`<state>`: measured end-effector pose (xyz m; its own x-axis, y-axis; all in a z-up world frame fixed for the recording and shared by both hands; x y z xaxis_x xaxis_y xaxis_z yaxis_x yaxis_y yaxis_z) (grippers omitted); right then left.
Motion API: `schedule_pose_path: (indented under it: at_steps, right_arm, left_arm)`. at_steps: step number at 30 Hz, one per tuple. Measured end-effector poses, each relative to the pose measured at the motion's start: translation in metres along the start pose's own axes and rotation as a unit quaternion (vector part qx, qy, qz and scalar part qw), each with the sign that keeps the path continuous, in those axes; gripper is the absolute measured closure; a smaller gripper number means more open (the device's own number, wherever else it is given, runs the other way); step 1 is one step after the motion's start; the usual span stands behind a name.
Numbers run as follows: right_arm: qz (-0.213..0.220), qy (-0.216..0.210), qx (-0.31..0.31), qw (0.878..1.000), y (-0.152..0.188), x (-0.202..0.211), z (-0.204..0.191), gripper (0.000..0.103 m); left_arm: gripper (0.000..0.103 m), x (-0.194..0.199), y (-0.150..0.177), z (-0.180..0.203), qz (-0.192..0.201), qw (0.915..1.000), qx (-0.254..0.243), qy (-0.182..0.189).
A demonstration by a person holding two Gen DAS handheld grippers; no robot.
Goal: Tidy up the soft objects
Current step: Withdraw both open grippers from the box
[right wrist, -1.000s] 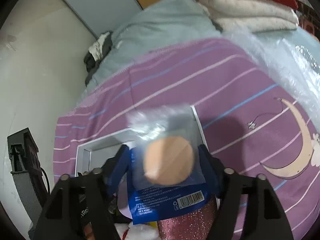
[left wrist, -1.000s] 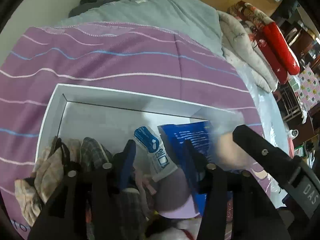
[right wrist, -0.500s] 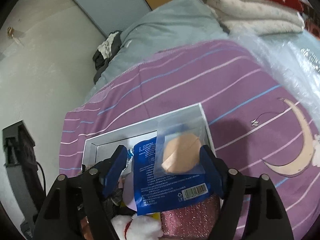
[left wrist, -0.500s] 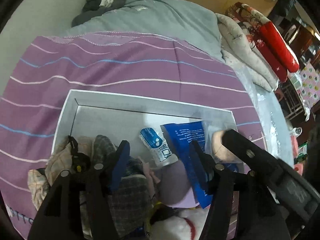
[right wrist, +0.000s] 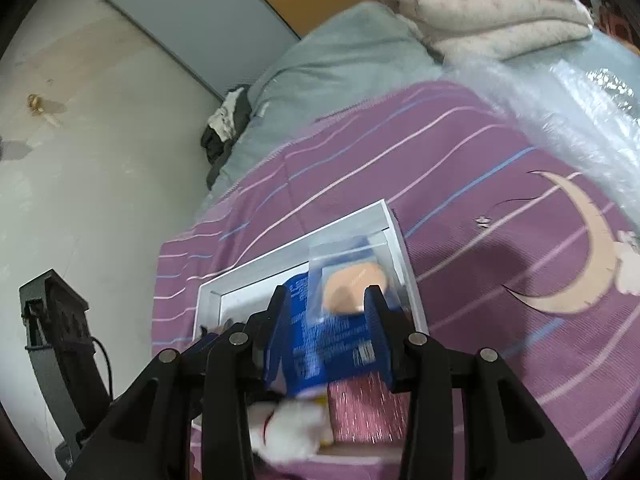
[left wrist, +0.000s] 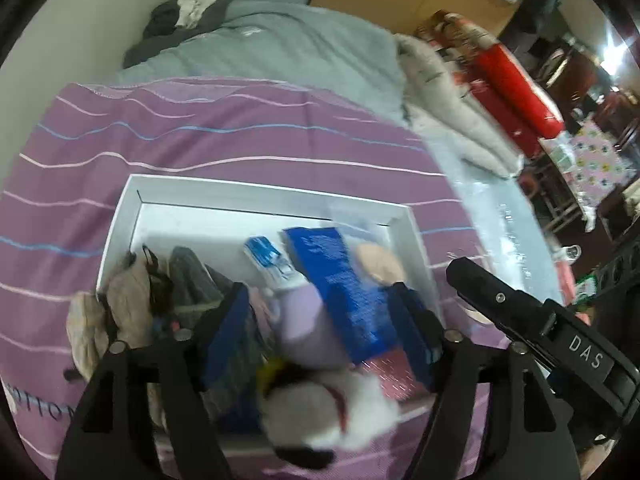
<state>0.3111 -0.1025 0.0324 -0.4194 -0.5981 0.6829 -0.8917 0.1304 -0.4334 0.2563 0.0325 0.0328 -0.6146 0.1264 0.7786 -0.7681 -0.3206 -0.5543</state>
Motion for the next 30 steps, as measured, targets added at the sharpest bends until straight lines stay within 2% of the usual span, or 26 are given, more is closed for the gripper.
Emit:
schedule_pose_path:
  at_steps: [4, 6, 8, 9, 11, 13, 14, 16, 18, 20, 22, 26, 30]
  right_arm:
    - [0.017, -0.001, 0.010, 1.000, 0.007, 0.027, -0.002, 0.064]
    - [0.021, -0.009, 0.008, 1.000, 0.009, 0.041, -0.004, 0.064]
    - [0.033, -0.015, 0.009, 0.999, 0.010, 0.058, -0.008, 0.064]
    - [0.039, -0.017, 0.009, 0.999, 0.010, 0.066, -0.010, 0.064]
    - [0.052, -0.023, 0.012, 0.998, 0.013, 0.083, -0.015, 0.064]
    - [0.064, -0.024, 0.022, 0.997, 0.017, 0.099, -0.023, 0.064]
    - [0.068, -0.023, 0.028, 0.997, 0.020, 0.106, -0.027, 0.062]
    - [0.080, -0.018, 0.041, 0.996, 0.030, 0.121, -0.034, 0.053]
    - [0.093, -0.015, 0.051, 0.994, 0.040, 0.135, -0.040, 0.036]
    - [0.107, -0.017, 0.065, 0.992, 0.053, 0.150, -0.045, 0.030]
    - [0.113, -0.014, 0.085, 0.990, 0.064, 0.159, -0.050, 0.029]
    - [0.106, -0.002, 0.111, 0.988, 0.089, 0.168, -0.052, 0.023]
    - [0.098, 0.022, 0.126, 0.987, 0.122, 0.165, -0.038, 0.023]
  left_arm:
    - [0.023, 0.013, 0.011, 0.011, 0.000, 0.9999, -0.007, 0.012]
    - [0.023, 0.022, 0.015, 0.016, 0.003, 0.9995, -0.027, -0.015]
    - [0.023, 0.040, 0.014, 0.021, 0.034, 0.9972, -0.049, -0.046]
    - [0.023, 0.055, 0.014, 0.026, 0.063, 0.9948, -0.058, -0.056]
    - [0.023, 0.078, 0.015, 0.033, 0.101, 0.9909, -0.066, -0.059]
    - [0.016, 0.101, 0.018, 0.037, 0.126, 0.9870, -0.070, -0.071]
    - [0.013, 0.105, 0.019, 0.036, 0.120, 0.9870, -0.069, -0.081]
    - [0.013, 0.111, 0.028, 0.032, 0.095, 0.9871, -0.066, -0.112]
    - [0.013, 0.120, 0.039, 0.032, 0.105, 0.9847, -0.077, -0.116]
    - [0.013, 0.127, 0.053, 0.032, 0.104, 0.9839, -0.085, -0.118]
    - [0.013, 0.131, 0.069, 0.030, 0.088, 0.9851, -0.087, -0.119]
    - [0.013, 0.140, 0.099, 0.023, 0.085, 0.9875, -0.068, -0.114]
    - [0.013, 0.146, 0.130, 0.015, 0.084, 0.9878, -0.054, -0.120]
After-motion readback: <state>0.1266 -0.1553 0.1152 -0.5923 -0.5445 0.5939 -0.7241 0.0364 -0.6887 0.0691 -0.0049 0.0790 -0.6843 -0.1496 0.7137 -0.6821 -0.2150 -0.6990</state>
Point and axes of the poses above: each gripper's, at about its wrist camera, not at the fingertips, and x roughly against the way its jaws point, z to its right, y to its underside, the point moved 6 cm from there along -x, roughly the way its jaws point, and after that the axes turned 7 degrees about -x, right-handed, at the moved point
